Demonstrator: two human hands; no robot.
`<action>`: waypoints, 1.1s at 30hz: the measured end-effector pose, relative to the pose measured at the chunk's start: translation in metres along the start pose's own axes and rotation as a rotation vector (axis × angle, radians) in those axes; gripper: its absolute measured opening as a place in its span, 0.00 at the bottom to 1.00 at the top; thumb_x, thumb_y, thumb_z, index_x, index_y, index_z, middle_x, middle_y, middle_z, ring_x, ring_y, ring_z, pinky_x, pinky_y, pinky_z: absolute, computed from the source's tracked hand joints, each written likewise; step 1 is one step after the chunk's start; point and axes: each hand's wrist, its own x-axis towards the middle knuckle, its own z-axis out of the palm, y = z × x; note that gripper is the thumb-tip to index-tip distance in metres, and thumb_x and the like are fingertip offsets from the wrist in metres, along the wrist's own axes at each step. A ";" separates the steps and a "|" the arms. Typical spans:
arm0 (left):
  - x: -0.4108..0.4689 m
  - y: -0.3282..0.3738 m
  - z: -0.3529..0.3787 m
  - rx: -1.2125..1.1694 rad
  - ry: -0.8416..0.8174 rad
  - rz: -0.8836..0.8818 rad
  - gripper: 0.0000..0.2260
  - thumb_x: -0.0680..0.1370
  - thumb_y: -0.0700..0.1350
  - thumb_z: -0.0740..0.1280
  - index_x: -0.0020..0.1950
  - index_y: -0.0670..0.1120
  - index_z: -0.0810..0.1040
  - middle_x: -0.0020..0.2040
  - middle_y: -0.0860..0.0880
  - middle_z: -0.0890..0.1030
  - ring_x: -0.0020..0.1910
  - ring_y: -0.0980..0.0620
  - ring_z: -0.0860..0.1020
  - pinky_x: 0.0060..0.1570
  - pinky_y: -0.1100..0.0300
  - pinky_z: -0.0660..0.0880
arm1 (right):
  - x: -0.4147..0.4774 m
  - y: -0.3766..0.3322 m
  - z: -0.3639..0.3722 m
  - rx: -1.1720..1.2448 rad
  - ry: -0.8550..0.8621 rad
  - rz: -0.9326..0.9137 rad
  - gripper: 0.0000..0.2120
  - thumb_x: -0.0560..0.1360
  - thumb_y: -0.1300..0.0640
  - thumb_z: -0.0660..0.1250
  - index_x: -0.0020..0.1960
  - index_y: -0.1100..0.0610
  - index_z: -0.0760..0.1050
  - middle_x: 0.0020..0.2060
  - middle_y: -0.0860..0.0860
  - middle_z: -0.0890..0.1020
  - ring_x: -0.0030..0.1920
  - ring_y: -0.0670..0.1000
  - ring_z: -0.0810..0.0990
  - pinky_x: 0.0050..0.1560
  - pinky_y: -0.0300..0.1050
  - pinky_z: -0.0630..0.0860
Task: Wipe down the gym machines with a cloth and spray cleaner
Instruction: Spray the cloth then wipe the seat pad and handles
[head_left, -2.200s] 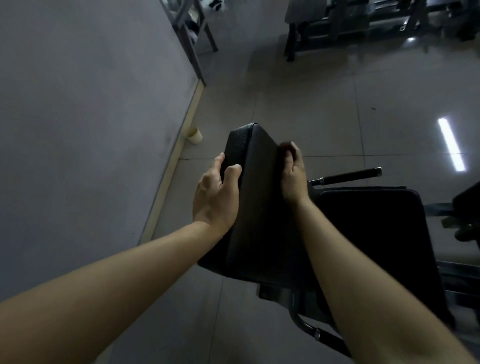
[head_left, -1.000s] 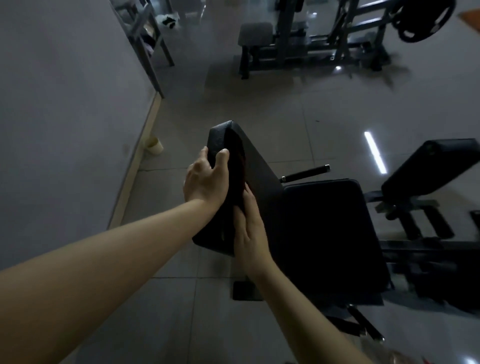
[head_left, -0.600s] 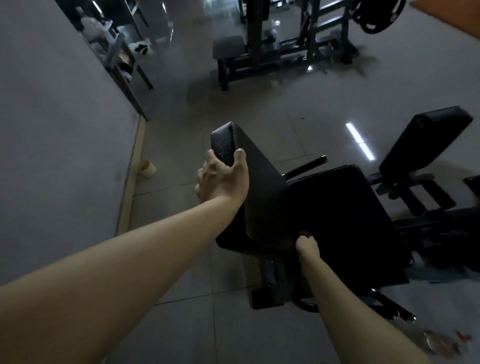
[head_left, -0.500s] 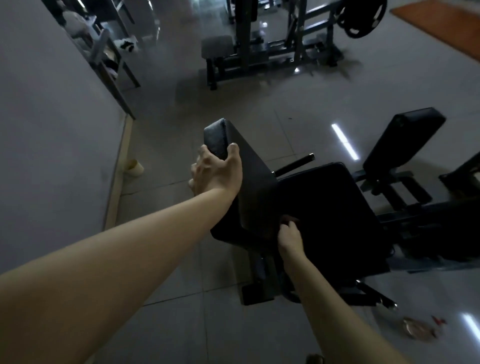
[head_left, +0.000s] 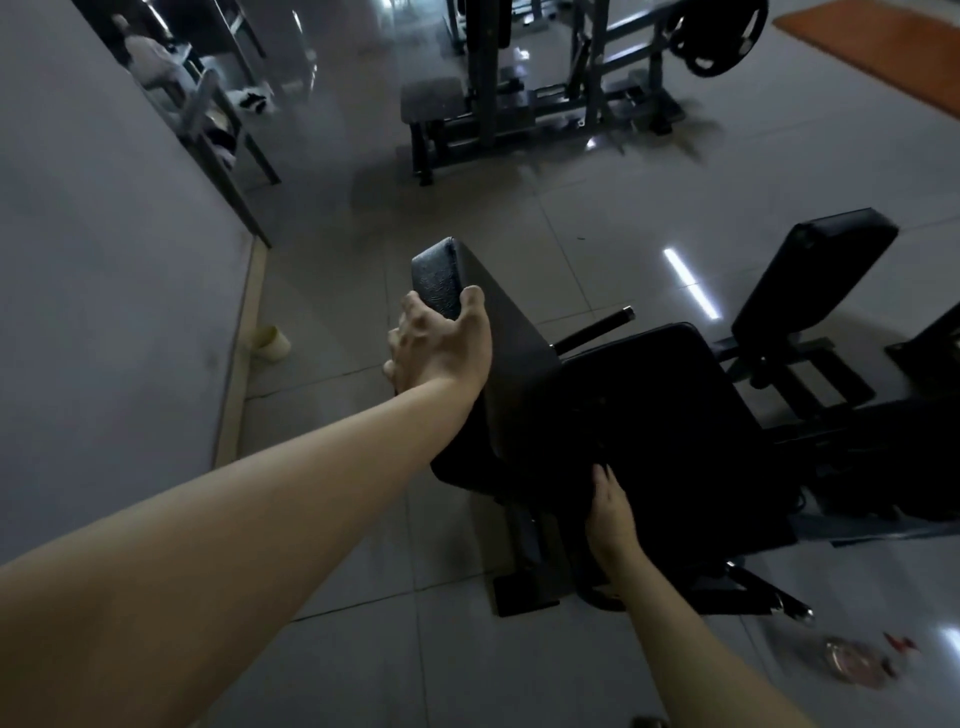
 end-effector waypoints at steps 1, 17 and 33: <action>0.001 0.000 0.000 0.002 0.000 -0.001 0.29 0.78 0.65 0.56 0.74 0.48 0.67 0.69 0.46 0.76 0.71 0.44 0.68 0.69 0.44 0.61 | 0.012 0.002 0.001 -0.010 0.033 0.075 0.22 0.87 0.53 0.50 0.78 0.59 0.63 0.74 0.57 0.69 0.74 0.59 0.67 0.71 0.46 0.64; 0.000 0.000 -0.001 0.002 -0.009 0.014 0.33 0.78 0.66 0.54 0.78 0.49 0.64 0.71 0.46 0.74 0.73 0.44 0.67 0.72 0.42 0.61 | 0.056 -0.070 0.032 -0.160 -0.195 -0.198 0.24 0.85 0.54 0.51 0.78 0.64 0.60 0.75 0.61 0.66 0.76 0.60 0.65 0.72 0.45 0.61; -0.003 0.001 -0.002 -0.016 -0.019 0.001 0.34 0.77 0.71 0.52 0.78 0.55 0.63 0.73 0.46 0.73 0.73 0.43 0.68 0.73 0.40 0.63 | 0.069 -0.192 0.077 0.035 -0.409 -0.704 0.24 0.81 0.56 0.54 0.76 0.60 0.66 0.74 0.57 0.70 0.75 0.53 0.67 0.76 0.51 0.62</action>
